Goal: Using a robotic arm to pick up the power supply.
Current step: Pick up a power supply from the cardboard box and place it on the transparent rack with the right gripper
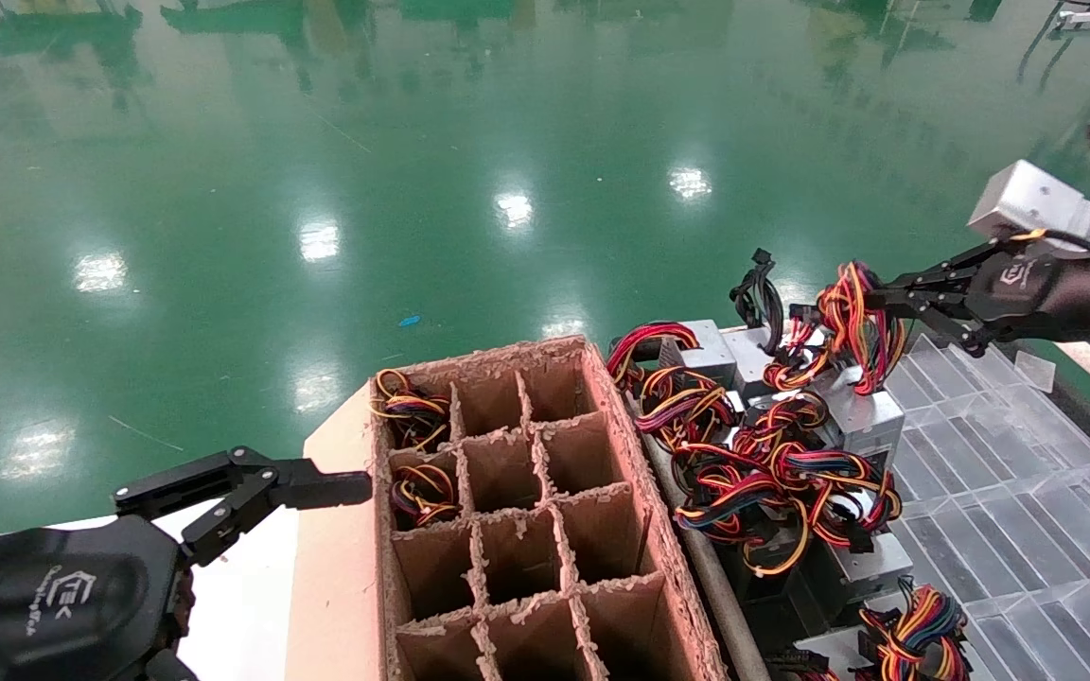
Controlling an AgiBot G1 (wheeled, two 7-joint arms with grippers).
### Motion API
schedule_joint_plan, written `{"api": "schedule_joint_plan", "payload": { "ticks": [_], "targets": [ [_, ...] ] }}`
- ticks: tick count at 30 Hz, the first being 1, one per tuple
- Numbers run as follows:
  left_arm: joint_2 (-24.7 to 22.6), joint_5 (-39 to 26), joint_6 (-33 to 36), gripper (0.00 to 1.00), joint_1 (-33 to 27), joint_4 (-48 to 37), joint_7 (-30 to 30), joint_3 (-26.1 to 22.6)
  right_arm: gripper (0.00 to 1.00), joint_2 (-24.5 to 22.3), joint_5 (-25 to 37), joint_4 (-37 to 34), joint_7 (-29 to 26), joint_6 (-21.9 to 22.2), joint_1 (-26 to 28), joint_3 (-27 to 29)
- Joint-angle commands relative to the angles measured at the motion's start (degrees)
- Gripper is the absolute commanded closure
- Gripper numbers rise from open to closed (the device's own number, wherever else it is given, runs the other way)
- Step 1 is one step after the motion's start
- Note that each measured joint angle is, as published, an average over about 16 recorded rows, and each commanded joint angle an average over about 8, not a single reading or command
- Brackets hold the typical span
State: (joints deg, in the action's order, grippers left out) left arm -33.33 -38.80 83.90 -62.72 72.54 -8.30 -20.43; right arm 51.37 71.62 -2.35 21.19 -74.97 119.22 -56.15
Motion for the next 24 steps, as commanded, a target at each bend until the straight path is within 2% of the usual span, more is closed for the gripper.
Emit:
{"api": "schedule_joint_plan", "payload": {
  "ticks": [1, 11, 24],
  "targets": [
    [0.0, 0.0, 0.0, 0.00, 0.0, 0.0, 0.0, 0.0, 1.00, -0.6, -1.6, -0.5, -0.4, -0.1, -0.9, 1.1],
    [0.0, 0.0, 0.0, 0.00, 0.0, 0.0, 0.0, 0.0, 1.00, -3.7, -7.6, -1.0, -0.1, 0.4, -7.2, 5.4],
    [0.0, 0.0, 0.0, 0.00, 0.0, 0.0, 0.0, 0.0, 1.00, -7.5, -13.6, -0.4, 0.4, 0.7, -11.6, 9.7]
  ]
}}
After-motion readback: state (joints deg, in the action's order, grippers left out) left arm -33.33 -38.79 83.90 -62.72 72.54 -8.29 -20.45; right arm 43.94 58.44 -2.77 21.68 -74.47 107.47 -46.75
